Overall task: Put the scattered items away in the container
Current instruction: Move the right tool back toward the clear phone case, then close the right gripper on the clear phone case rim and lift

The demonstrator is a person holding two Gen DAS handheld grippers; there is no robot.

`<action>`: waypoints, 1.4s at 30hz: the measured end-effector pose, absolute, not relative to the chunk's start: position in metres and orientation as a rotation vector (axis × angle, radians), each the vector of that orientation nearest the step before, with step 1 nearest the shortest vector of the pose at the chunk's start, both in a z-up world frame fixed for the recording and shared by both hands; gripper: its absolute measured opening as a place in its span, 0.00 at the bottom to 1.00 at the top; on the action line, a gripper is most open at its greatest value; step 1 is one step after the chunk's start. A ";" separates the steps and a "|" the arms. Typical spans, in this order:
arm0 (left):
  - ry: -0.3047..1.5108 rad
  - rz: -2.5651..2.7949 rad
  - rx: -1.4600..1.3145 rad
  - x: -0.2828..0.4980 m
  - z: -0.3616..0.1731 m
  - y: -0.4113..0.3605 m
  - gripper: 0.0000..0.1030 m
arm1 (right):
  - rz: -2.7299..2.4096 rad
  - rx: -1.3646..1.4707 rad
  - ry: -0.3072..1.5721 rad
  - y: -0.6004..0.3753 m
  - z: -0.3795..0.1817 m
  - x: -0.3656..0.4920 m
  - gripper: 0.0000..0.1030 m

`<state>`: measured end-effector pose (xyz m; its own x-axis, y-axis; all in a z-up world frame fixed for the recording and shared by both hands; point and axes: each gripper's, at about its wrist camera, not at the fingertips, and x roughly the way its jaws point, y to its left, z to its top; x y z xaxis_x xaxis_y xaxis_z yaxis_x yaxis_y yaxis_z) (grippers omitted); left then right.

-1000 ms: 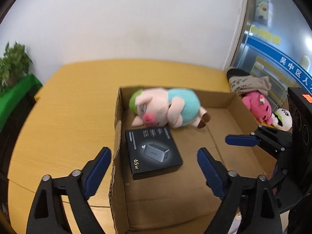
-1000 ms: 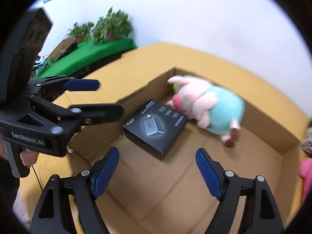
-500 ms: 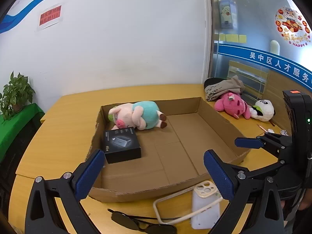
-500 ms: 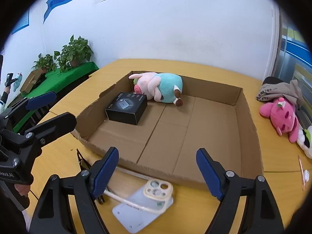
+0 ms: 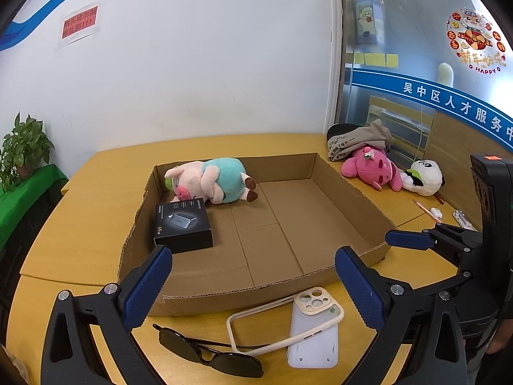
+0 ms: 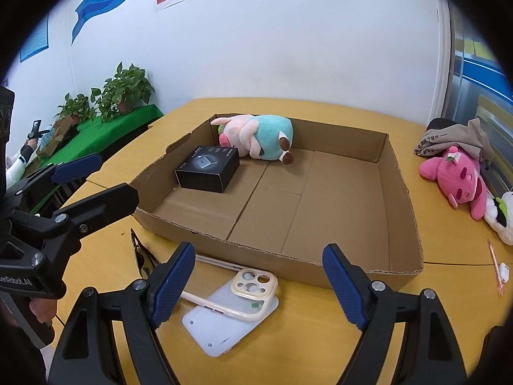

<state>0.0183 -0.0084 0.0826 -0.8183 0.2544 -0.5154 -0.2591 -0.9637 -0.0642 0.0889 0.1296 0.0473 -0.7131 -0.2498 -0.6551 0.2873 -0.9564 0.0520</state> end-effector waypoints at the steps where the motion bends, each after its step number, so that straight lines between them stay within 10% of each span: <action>1: 0.010 2.763 -0.787 0.018 0.082 -0.008 1.00 | -2.662 1.008 0.077 0.130 0.046 0.089 0.80; 42: -0.071 2.493 -0.997 0.031 0.009 -0.018 1.00 | -2.386 1.248 -0.320 0.153 -0.049 0.086 0.80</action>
<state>0.0314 -0.0183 0.0086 -0.6362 0.4273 -0.6424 -0.3900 -0.8965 -0.2101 0.0861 0.1533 -0.0491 -0.5046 -0.4705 -0.7239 0.2629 -0.8824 0.3902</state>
